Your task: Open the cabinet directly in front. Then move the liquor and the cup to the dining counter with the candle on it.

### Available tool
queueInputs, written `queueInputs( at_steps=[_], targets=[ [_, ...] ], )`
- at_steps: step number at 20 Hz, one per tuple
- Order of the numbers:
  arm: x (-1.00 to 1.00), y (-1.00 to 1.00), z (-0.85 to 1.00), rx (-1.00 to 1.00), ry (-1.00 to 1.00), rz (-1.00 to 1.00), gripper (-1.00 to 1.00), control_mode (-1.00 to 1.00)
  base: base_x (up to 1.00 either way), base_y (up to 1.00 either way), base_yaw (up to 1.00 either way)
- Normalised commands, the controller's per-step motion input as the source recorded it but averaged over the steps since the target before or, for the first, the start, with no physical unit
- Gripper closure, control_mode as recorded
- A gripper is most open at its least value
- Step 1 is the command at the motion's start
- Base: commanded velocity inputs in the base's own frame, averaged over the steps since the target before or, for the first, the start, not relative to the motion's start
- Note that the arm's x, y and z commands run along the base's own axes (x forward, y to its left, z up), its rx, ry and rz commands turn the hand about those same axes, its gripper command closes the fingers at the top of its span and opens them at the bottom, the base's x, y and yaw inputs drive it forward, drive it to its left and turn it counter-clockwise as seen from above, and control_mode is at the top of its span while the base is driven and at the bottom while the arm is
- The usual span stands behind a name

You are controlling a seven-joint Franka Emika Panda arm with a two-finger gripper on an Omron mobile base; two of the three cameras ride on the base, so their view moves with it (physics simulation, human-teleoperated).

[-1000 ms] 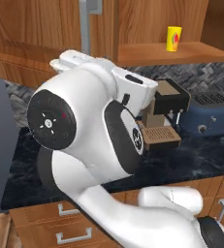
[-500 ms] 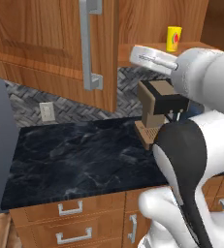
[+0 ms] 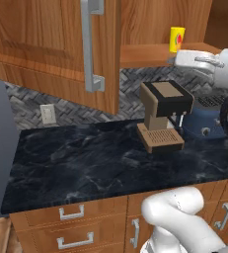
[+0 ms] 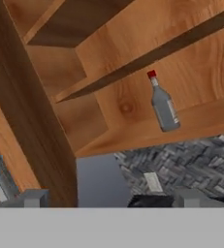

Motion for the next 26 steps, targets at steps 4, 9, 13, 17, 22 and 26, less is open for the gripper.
queueInputs(
  at_steps=[4,9,13,17,22,26],
  targets=[
    [0.89,0.28,-0.16,0.00,0.00,0.44,-1.00,-1.00,0.00,0.00,0.00],
    [0.76,0.63,-0.06,0.04,0.03,0.44,-1.00,-1.00,0.00,0.00,0.00],
    [0.67,0.96,0.00,0.06,0.10,0.43,-1.00,-1.00,0.00,0.00,0.00],
    [0.37,1.00,0.00,0.03,0.09,0.43,-1.00,-1.00,0.00,0.00,0.00],
    [0.01,1.00,0.00,0.00,0.02,0.39,-1.00,-1.00,0.00,0.00,0.00],
    [-0.07,1.00,0.00,0.00,0.00,0.34,-1.00,-1.00,0.00,0.00,0.00]
  ],
)
